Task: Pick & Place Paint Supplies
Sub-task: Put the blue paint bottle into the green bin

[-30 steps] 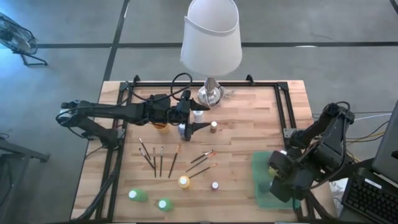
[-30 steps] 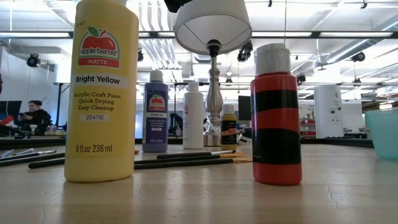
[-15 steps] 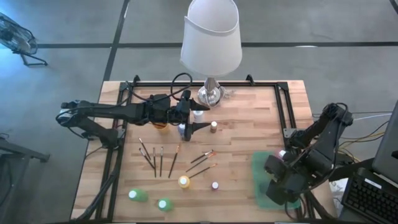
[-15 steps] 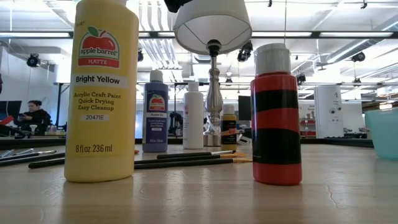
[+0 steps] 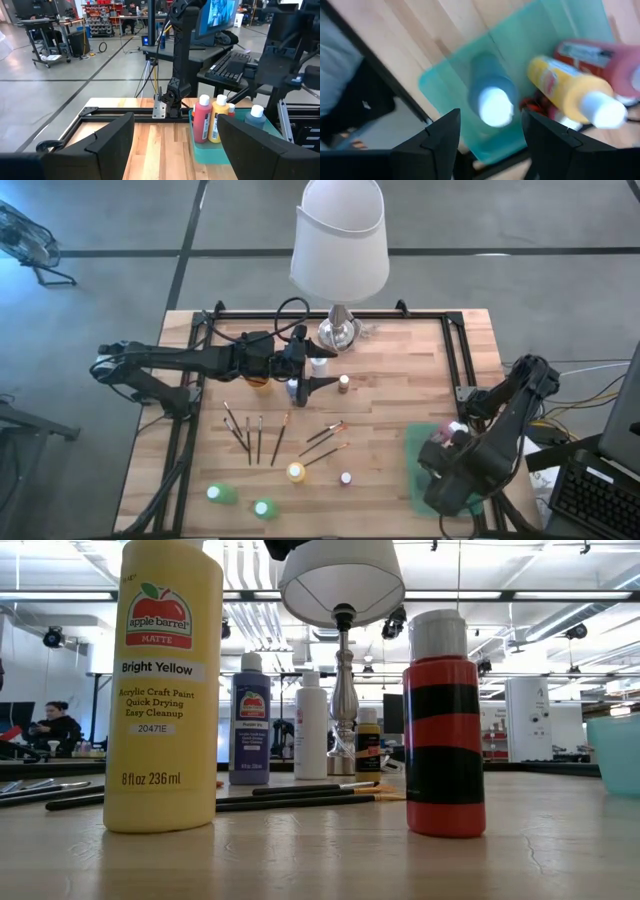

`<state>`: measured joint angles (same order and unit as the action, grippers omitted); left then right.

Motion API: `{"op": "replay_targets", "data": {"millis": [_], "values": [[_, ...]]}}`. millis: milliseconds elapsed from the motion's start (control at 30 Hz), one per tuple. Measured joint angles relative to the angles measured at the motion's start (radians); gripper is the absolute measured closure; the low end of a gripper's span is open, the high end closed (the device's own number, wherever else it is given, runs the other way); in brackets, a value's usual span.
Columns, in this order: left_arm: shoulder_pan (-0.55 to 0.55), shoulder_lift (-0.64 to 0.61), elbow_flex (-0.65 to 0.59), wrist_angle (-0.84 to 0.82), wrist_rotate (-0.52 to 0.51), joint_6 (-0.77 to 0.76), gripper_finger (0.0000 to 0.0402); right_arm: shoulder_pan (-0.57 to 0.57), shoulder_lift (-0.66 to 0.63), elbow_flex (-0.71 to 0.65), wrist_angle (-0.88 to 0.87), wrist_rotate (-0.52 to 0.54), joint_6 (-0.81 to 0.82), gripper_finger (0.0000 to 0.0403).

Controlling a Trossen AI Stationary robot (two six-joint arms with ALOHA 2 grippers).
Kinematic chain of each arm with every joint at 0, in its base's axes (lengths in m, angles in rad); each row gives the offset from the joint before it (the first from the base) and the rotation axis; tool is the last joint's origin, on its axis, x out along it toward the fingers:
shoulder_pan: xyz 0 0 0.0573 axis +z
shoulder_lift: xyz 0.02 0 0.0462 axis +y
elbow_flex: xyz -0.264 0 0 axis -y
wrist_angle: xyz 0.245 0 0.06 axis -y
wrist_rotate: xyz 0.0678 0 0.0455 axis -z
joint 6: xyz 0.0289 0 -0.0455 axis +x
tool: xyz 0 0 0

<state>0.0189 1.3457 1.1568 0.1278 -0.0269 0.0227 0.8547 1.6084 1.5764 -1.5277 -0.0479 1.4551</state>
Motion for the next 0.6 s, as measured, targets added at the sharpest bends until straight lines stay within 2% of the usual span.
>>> {"op": "replay_targets", "data": {"millis": [133, 600], "values": [[0.001, 0.0, 0.0, -0.001, 0.0, 0.0, 0.0113, 0.001, 0.015, 0.0, -0.015, -0.037, 0.003, 0.0197], [0.0, 0.0, 0.0, -0.005, 0.0, 0.0, 0.0113, 0.007, 0.014, -0.031, 0.024, -0.002, 0.011, 0.0197]]}}
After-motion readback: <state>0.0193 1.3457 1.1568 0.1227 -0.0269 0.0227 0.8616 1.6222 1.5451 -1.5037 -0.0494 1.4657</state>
